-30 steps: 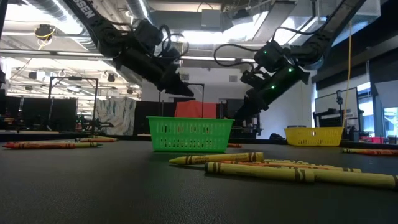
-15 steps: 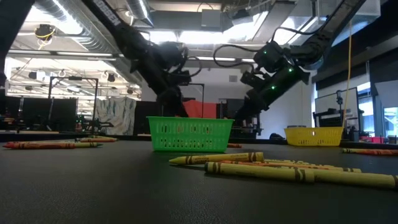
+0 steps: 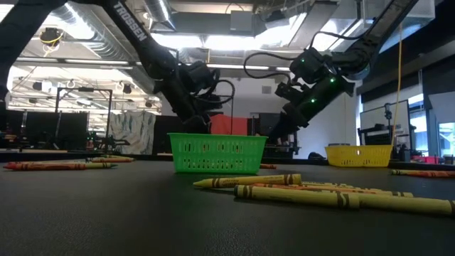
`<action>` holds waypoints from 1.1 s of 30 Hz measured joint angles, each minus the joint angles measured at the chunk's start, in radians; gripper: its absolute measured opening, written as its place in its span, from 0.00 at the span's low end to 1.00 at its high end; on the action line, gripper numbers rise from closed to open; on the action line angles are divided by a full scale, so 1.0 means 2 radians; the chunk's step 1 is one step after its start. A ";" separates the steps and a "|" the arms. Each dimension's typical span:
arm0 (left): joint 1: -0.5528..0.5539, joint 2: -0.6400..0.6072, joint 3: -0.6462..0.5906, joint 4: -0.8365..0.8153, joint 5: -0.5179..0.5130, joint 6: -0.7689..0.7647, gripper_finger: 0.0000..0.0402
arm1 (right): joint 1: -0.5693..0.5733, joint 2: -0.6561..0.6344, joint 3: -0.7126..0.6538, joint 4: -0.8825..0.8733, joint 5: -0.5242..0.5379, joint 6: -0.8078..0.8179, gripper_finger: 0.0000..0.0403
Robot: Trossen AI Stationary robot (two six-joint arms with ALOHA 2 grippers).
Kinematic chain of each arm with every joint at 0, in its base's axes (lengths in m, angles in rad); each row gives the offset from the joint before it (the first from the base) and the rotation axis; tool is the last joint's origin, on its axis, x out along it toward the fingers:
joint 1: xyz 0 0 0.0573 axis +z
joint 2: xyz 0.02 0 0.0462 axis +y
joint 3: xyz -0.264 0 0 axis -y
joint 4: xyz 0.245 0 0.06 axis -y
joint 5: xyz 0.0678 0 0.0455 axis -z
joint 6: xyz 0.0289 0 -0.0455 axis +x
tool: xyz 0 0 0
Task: Sort crayons
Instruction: Put the green crayon into the green bin
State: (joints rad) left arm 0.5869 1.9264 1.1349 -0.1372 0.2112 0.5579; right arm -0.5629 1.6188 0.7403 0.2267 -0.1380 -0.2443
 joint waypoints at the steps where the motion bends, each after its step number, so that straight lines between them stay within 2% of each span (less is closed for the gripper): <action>1: 0.000 0.006 0.003 0.002 0.008 0.005 0.33 | 0.000 0.000 0.000 0.003 0.000 0.000 0.38; 8: 0.000 0.048 0.036 -0.003 0.021 0.028 0.32 | 0.000 0.000 0.000 0.005 0.000 0.000 0.38; 13: -0.001 0.053 0.045 0.000 0.060 0.048 0.32 | 0.000 0.000 0.000 0.005 0.000 0.000 0.38; 20: -0.001 0.064 0.046 0.005 0.049 0.070 0.32 | 0.000 0.000 0.000 0.005 0.000 0.000 0.38; 27: 0.000 0.065 0.046 0.005 0.036 0.053 0.32 | 0.000 0.001 0.000 0.004 0.000 0.006 0.38; 33: 0.000 0.062 0.046 0.008 0.017 0.053 0.32 | 0.000 0.037 0.000 0.031 -0.004 0.020 0.38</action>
State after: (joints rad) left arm 0.5861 2.0513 1.2274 -0.1209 0.2458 0.6632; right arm -0.5621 1.6936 0.7406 0.2884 -0.1450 -0.2051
